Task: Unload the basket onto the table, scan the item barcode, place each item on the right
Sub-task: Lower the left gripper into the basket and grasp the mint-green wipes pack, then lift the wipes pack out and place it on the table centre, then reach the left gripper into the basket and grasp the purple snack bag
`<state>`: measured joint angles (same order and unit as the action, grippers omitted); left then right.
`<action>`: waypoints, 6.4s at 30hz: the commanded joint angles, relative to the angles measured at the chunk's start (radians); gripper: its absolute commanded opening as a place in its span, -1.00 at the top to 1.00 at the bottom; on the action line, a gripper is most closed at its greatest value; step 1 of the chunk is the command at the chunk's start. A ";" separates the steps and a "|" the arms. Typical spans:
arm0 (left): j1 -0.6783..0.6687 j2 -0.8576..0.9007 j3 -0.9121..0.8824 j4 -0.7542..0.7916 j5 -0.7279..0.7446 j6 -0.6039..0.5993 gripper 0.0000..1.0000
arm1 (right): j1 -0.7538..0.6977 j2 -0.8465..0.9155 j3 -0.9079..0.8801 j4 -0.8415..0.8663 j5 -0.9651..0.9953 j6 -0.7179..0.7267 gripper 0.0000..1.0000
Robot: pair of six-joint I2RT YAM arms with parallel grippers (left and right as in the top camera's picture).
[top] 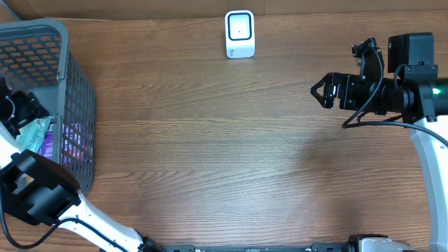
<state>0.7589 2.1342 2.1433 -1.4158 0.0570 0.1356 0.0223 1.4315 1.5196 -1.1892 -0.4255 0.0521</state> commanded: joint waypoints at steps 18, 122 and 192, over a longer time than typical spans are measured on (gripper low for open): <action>-0.007 0.006 -0.158 0.150 -0.061 0.114 -1.00 | 0.006 -0.004 0.025 0.006 0.005 0.000 -1.00; -0.979 -0.224 -0.066 0.156 0.174 -0.472 -0.99 | 0.006 -0.004 0.025 0.006 0.006 0.000 -1.00; 0.006 -0.315 -0.868 0.689 0.087 -0.169 0.55 | 0.006 -0.004 0.025 0.006 0.006 0.000 -1.00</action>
<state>0.7742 1.8126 1.3151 -0.7147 0.1051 -0.0292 0.0223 1.4315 1.5196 -1.1892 -0.4259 0.0525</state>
